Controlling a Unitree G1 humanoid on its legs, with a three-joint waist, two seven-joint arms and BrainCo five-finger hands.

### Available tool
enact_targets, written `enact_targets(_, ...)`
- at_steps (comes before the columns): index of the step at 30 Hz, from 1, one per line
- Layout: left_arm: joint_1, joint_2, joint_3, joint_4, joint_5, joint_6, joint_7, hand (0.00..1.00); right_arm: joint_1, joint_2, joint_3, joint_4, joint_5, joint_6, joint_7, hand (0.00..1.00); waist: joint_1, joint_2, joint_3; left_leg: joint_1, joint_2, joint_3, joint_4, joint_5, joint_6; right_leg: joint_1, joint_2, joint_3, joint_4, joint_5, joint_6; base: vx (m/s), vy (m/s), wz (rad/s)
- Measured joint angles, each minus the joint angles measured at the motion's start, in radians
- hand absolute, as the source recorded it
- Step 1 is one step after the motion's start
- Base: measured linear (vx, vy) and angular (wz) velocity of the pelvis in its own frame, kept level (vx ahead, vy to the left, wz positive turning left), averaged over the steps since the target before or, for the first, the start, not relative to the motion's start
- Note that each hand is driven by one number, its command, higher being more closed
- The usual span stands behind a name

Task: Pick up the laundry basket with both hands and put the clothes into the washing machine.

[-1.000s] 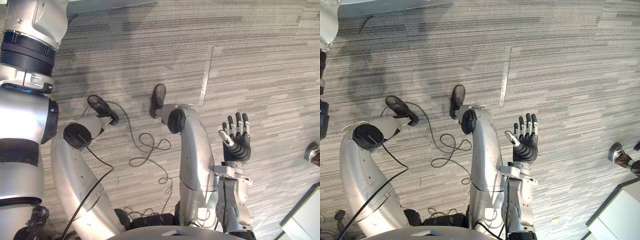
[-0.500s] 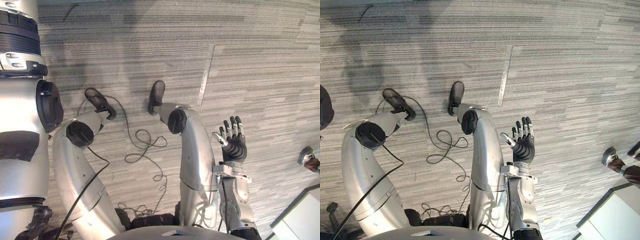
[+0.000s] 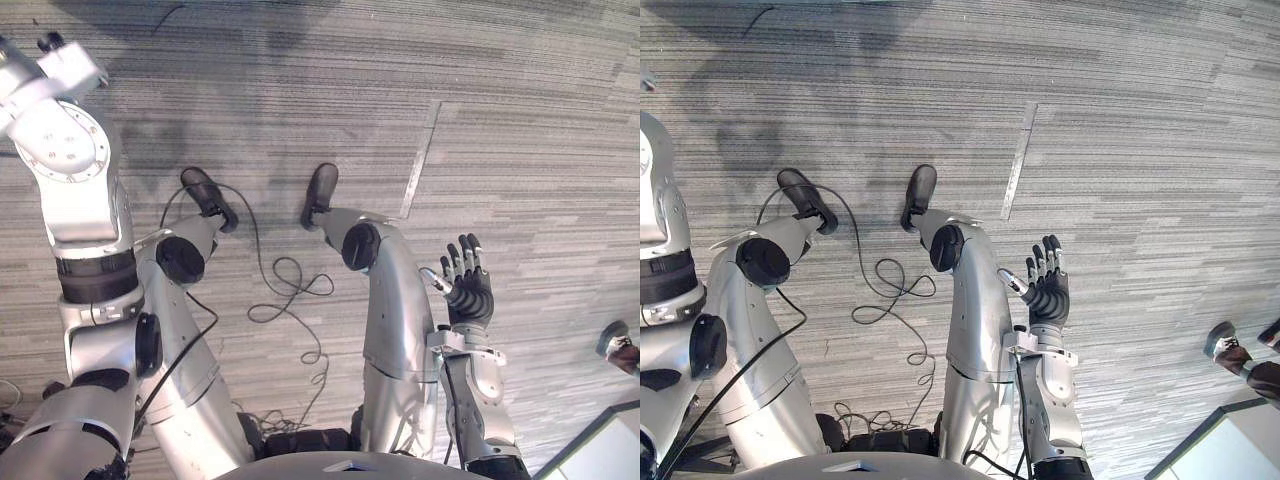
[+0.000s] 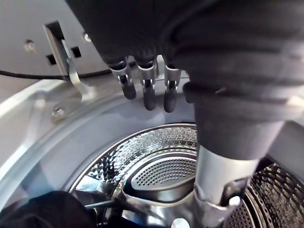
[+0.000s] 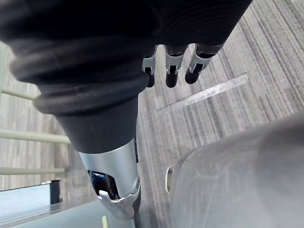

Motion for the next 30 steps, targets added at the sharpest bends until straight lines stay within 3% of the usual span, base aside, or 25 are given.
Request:
enact_targets(3,0.211,-0.108,0.043,-0.106,0.109,0.012,0.004,0.00,-0.001,0.000,-0.007,-0.004,-0.015,-0.002,-0.008,0.00,0.007,0.012,-0.002,0.009,-0.003,-0.006,0.003,-0.002,-0.003,0.009,-0.001,0.000,0.007,-0.009,-0.004,-0.05,-0.001,0.07)
enact_targets(5,0.333,-0.191,0.027,-0.143,0.148,0.012,-0.001,0.00,-0.001,0.000,-0.023,-0.002,-0.038,-0.002,-0.011,0.00,0.029,0.016,-0.004,0.023,-0.010,-0.007,0.002,-0.001,-0.009,0.016,-0.005,0.006,0.023,-0.024,-0.004,-0.04,-0.022,0.18)
enact_targets(9,0.520,-0.296,-0.109,-0.141,0.146,0.000,-0.059,0.00,-0.059,0.001,-0.029,0.017,-0.079,0.007,-0.030,0.00,0.079,0.016,-0.005,0.087,-0.013,-0.010,0.002,0.002,-0.023,0.068,-0.008,0.008,0.048,-0.058,-0.015,-0.04,-0.059,0.16)
enact_targets(11,0.588,-0.353,-0.241,-0.058,0.126,-0.035,-0.131,0.00,-0.100,0.002,0.003,0.057,-0.123,0.026,-0.050,0.00,0.102,0.052,-0.035,0.155,-0.016,-0.020,0.001,-0.002,-0.031,0.140,-0.008,0.003,0.052,-0.069,-0.013,-0.04,-0.067,0.11)
enact_targets(14,0.656,-0.377,-0.343,0.026,0.056,-0.081,-0.231,0.00,-0.113,0.016,0.044,0.107,-0.155,0.055,-0.057,0.00,0.105,0.096,-0.092,0.250,-0.031,-0.019,-0.016,-0.007,-0.037,0.233,-0.016,0.003,0.047,-0.086,-0.008,-0.02,-0.047,0.15)
enact_targets(16,0.685,-0.372,-0.372,0.082,-0.036,-0.114,-0.302,0.00,-0.112,0.043,0.052,0.158,-0.154,0.071,-0.065,0.00,0.106,0.107,-0.099,0.362,-0.048,-0.008,-0.057,-0.005,-0.047,0.336,-0.022,0.003,0.021,-0.095,-0.005,-0.02,-0.077,0.22)
enact_targets(19,0.757,-0.369,-0.417,0.174,-0.181,-0.132,-0.413,0.00,-0.095,0.075,0.049,0.222,-0.146,0.094,-0.081,0.00,0.103,0.112,-0.117,0.597,-0.099,-0.012,-0.190,0.016,-0.063,0.586,-0.037,-0.039,-0.085,-0.098,0.007,0.01,-0.084,0.45)
enact_targets(22,0.851,-0.367,-0.466,0.275,-0.330,-0.134,-0.519,0.00,-0.025,0.080,0.044,0.265,-0.145,0.097,-0.088,0.00,0.101,0.098,-0.214,0.867,-0.178,0.007,-0.512,0.095,-0.084,0.877,-0.062,-0.143,-0.332,-0.056,0.064,0.12,-0.094,1.14)
enact_targets(23,0.894,-0.362,-0.471,0.297,-0.378,-0.134,-0.551,0.00,0.019,0.080,0.047,0.280,-0.146,0.097,-0.086,0.00,0.104,0.074,-0.283,0.985,-0.214,0.038,-0.705,0.154,-0.094,0.980,-0.065,-0.192,-0.459,-0.019,0.071,0.21,-0.136,1.09)
enact_targets(25,0.964,-0.363,-0.472,0.324,-0.430,-0.132,-0.587,0.00,0.087,0.079,0.044,0.282,-0.148,0.097,-0.071,0.00,0.110,0.057,-0.378,1.146,-0.264,0.037,-0.946,0.275,-0.111,1.109,-0.066,-0.258,-0.605,0.021,0.075,0.27,-0.123,1.01)
enact_targets(27,0.977,-0.360,-0.471,0.382,-0.460,-0.125,-0.605,0.00,0.085,0.079,0.024,0.341,-0.155,0.098,-0.056,0.00,0.103,0.050,-0.442,1.213,-0.273,-0.001,-0.998,0.305,-0.112,1.152,-0.064,-0.289,-0.673,0.049,0.068,0.20,-0.028,0.49)
enact_targets(28,0.972,-0.361,-0.473,0.417,-0.469,-0.112,-0.616,0.00,0.073,0.079,0.010,0.394,-0.155,0.102,-0.045,0.00,0.100,0.069,-0.470,1.253,-0.274,-0.019,-0.995,0.302,-0.115,1.172,-0.057,-0.294,-0.716,0.073,0.071,0.17,0.027,0.15)
enact_targets(29,0.972,-0.364,-0.474,0.432,-0.470,-0.111,-0.626,0.00,0.069,0.078,0.006,0.415,-0.156,0.105,-0.042,0.00,0.100,0.072,-0.472,1.282,-0.273,-0.027,-0.998,0.297,-0.122,1.182,-0.049,-0.295,-0.731,0.090,0.064,0.17,0.077,0.01)
enact_targets(30,0.965,-0.366,-0.475,0.469,-0.470,-0.111,-0.635,0.00,0.057,0.082,0.001,0.462,-0.156,0.114,-0.032,0.00,0.091,0.101,-0.484,1.320,-0.273,-0.042,-1.044,0.296,-0.134,1.202,-0.032,-0.298,-0.769,0.122,0.058,0.12,0.092,-0.09)
